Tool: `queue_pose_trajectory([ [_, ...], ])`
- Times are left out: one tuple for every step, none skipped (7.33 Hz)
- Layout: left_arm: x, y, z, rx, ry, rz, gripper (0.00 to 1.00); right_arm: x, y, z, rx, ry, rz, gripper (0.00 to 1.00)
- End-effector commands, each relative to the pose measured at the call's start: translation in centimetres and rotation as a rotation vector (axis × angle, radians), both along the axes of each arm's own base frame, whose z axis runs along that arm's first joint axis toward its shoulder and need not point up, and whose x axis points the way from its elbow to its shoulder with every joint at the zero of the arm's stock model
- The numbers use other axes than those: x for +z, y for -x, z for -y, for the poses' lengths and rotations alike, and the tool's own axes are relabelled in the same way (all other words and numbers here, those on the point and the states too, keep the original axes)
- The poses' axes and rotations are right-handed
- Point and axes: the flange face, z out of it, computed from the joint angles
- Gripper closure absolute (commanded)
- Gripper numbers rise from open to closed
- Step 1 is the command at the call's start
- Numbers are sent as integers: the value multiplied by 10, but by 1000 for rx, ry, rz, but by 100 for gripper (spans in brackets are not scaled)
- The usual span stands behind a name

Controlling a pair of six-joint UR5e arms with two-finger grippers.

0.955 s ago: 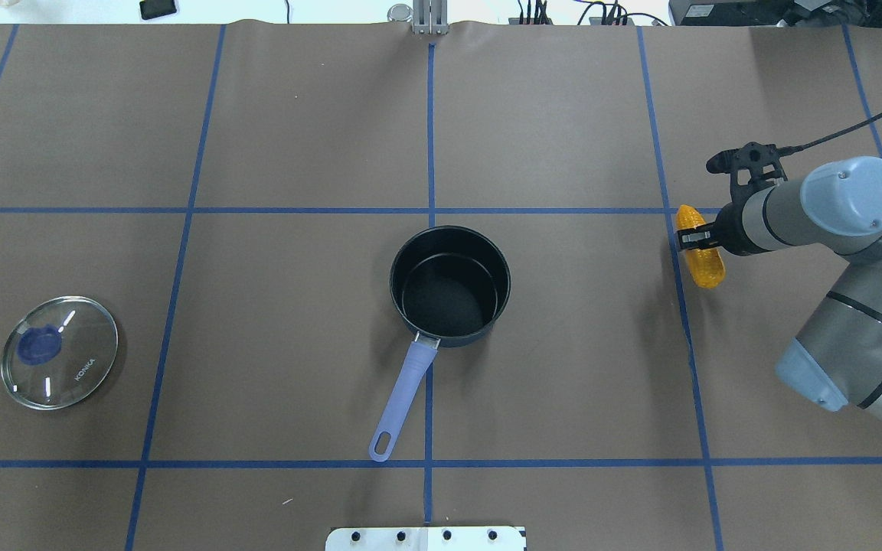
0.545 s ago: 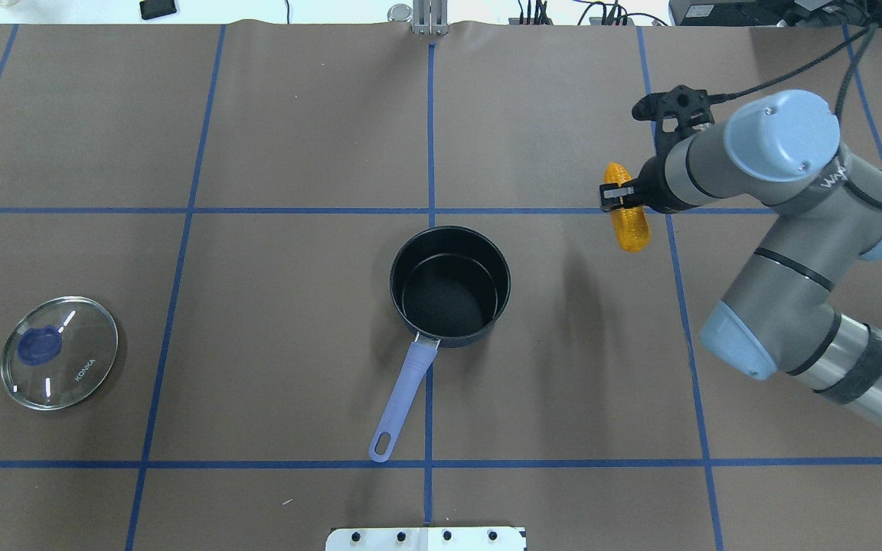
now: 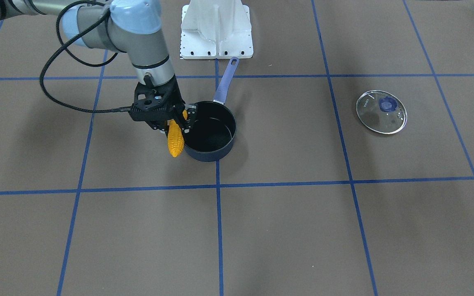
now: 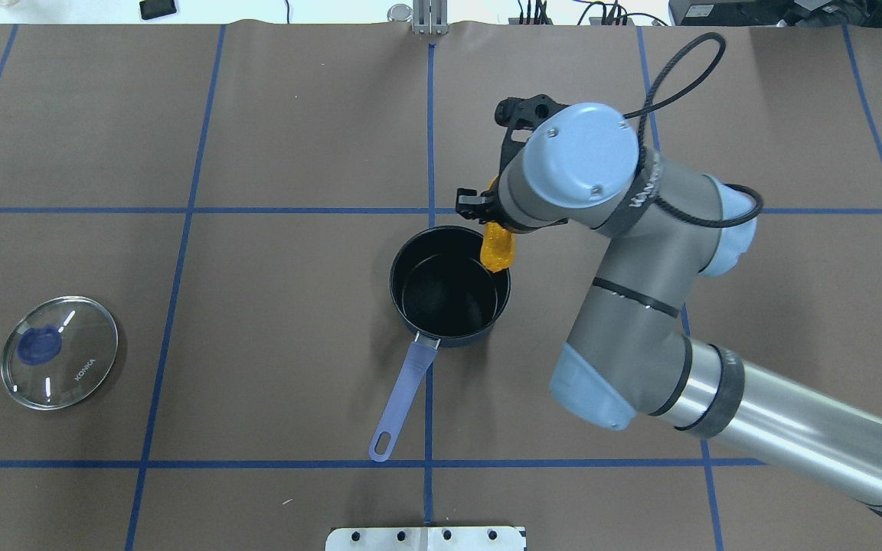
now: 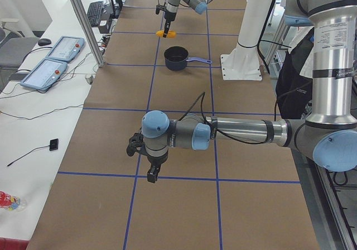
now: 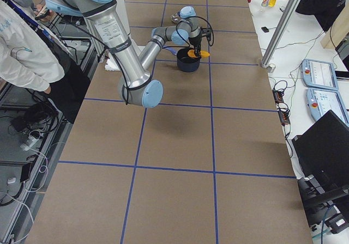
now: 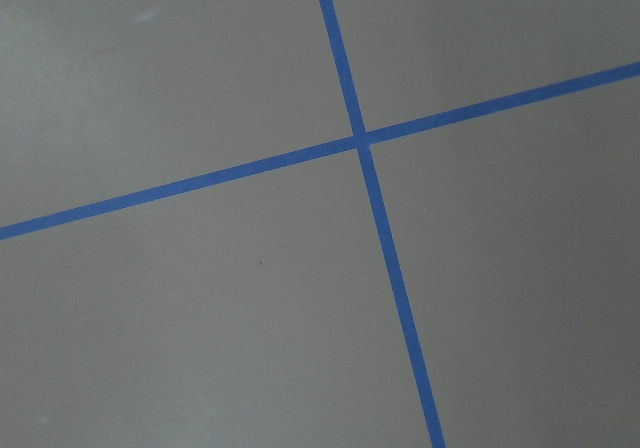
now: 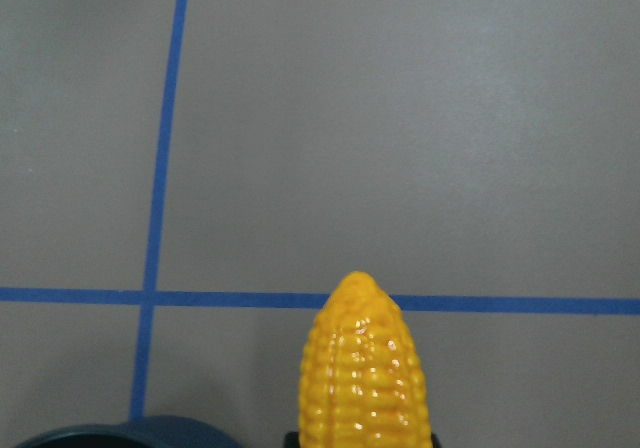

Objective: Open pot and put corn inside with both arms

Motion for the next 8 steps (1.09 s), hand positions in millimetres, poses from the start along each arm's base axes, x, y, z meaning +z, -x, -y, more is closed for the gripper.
queue_pose_trajectory([
  [2, 0, -1, 0, 4, 0, 2, -17, 38, -25, 43, 45, -26, 96],
  [4, 0, -3, 0, 9, 0, 2, -11, 47, -28, 37, 49, -38, 55],
  [3, 0, -3, 1, 7, -1, 2, -7, 57, -33, 61, 31, -57, 29],
  [4, 0, -4, 1, 8, 0, 2, -6, 59, -35, 92, 46, -53, 18],
  [7, 0, -7, 1, 14, 0, 2, -7, 58, -35, 92, 42, -51, 0],
  [7, 0, -7, 1, 14, 0, 2, -13, 57, -35, 88, 35, -42, 0],
  [7, 0, -7, 1, 14, 0, 2, -17, 53, -32, 91, 31, -38, 0],
  [7, 1, -8, -1, 15, 0, 2, -17, 36, -12, 105, 34, -36, 0],
])
